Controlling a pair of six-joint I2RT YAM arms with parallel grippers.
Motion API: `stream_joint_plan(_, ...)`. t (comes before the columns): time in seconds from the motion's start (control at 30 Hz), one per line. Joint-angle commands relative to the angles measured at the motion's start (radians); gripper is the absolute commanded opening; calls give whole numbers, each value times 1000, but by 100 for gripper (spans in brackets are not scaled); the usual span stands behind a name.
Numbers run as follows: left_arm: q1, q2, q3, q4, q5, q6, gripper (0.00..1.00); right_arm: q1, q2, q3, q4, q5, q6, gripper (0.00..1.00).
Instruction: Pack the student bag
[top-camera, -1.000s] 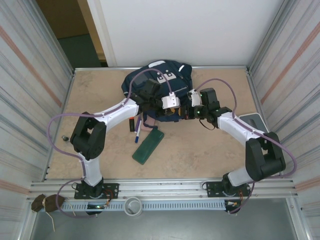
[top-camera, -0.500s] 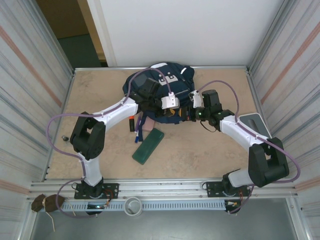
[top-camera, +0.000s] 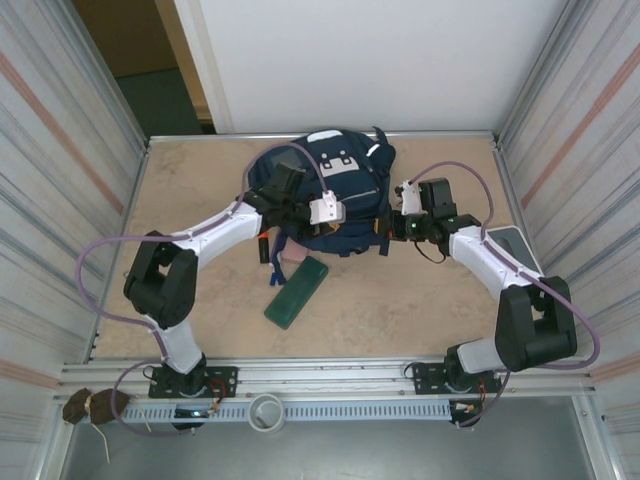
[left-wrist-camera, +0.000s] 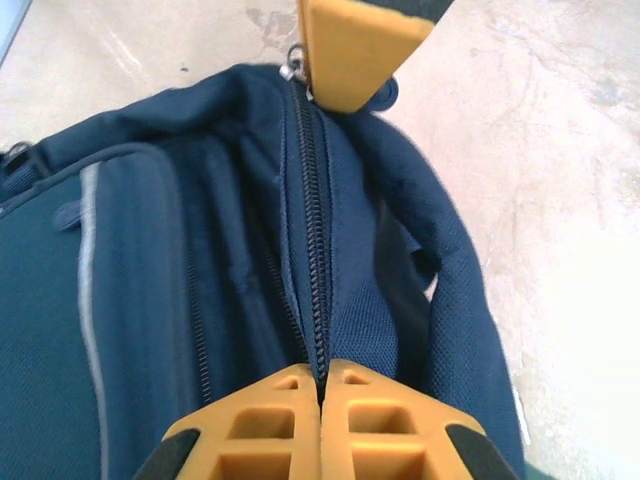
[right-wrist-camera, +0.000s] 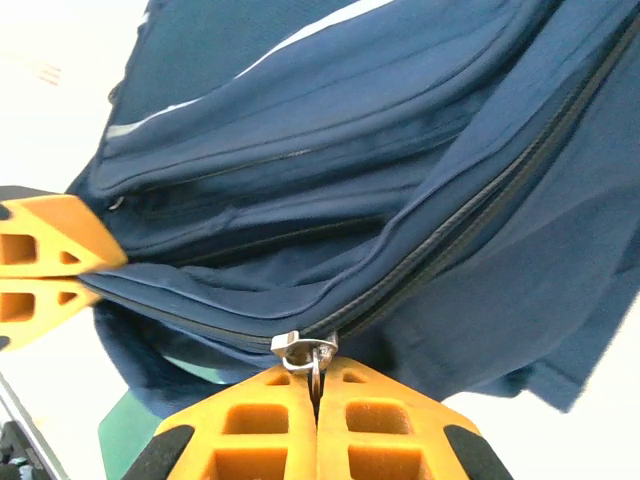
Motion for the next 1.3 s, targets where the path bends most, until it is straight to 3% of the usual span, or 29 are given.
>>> stream_joint_plan(0.0,51,-54,-22,37,-77,22,0,-13,29,37,-79,44,-24,0)
stream_joint_plan(0.1,82,-59,-35,43,-91,-21,1,21,30,38,-34,10,-21,0)
stream_joint_plan(0.27,81,-96,-27,-8,-41,-124,36,76,10,36,72,-71,30,0)
stream_joint_plan(0.37,42,-119,-32,-16,-41,-155,49,115,-4,45,109,-88,54,0)
stream_joint_plan(0.47,-6,-114,-27,-29,-50,-145,54,143,-18,57,133,-102,76,0)
stream_joint_plan(0.7,-48,-49,40,-91,-18,-149,56,188,-42,77,157,-106,101,0)
stream_joint_plan(0.77,-55,-39,42,-92,1,-147,54,195,-44,81,163,-112,101,0)
stream_joint_plan(0.83,-54,-24,53,-103,-2,-140,46,196,-44,81,166,-115,100,0)
stream_joint_plan(0.97,-29,-11,82,-146,-3,-123,12,158,-55,65,126,-107,72,0)
stream_joint_plan(1.03,-3,-34,83,-154,33,-120,0,130,-52,73,31,-28,18,0)
stream_joint_plan(1.13,42,-110,21,-91,113,-127,0,79,-22,91,-93,104,-42,0)
stream_joint_plan(1.27,111,-215,-109,76,201,-197,0,55,27,111,-135,229,-74,0)
